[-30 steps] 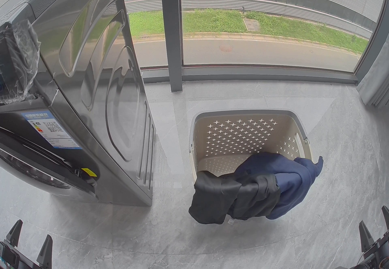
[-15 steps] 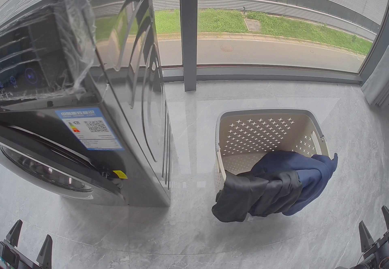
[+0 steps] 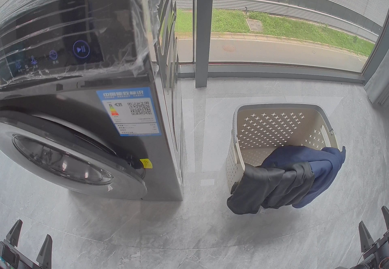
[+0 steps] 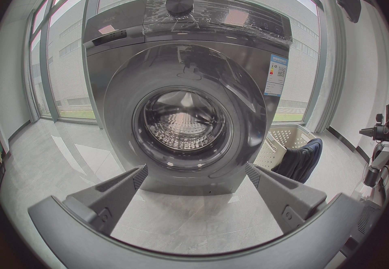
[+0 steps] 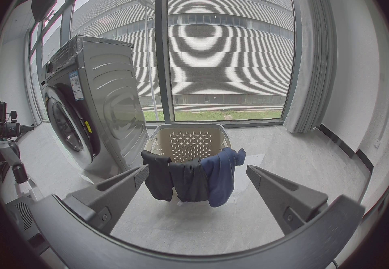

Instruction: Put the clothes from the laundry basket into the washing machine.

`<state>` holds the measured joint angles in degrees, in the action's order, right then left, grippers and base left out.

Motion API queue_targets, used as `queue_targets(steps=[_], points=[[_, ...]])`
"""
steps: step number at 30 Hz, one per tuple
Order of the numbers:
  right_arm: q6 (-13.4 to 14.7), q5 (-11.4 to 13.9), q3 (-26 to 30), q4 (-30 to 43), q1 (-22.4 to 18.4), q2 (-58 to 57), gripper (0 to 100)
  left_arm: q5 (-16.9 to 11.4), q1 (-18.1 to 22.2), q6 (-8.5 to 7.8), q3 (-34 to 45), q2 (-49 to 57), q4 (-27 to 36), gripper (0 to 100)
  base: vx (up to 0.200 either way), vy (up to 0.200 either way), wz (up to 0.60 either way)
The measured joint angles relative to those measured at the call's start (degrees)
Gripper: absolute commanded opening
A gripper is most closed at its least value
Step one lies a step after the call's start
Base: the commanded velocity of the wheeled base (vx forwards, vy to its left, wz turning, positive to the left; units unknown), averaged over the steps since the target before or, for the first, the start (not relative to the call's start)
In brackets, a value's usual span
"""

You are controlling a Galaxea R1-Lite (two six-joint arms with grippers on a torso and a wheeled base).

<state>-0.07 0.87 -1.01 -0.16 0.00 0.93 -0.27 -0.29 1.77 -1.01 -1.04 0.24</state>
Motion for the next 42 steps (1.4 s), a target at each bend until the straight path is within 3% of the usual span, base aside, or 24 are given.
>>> queue_targets(steps=[5, 29, 42], points=[[0.0, 0.0, 0.0, 0.0, 0.0, 0.0, 100, 0.0, 0.0, 0.12, 0.0, 0.0, 0.0, 100, 0.0, 0.0, 0.0], [-0.1, 0.0, 0.0, 0.0, 0.1, 0.0, 100, 0.2, 0.0, -0.05, 0.0, 0.0, 0.0, 100, 0.0, 0.2, 0.0], [-0.1, 0.0, 0.0, 0.0, 0.0, 0.0, 100, 0.2, -0.1, 0.01, 0.0, 0.0, 0.1, 100, 0.0, 0.0, 0.0]])
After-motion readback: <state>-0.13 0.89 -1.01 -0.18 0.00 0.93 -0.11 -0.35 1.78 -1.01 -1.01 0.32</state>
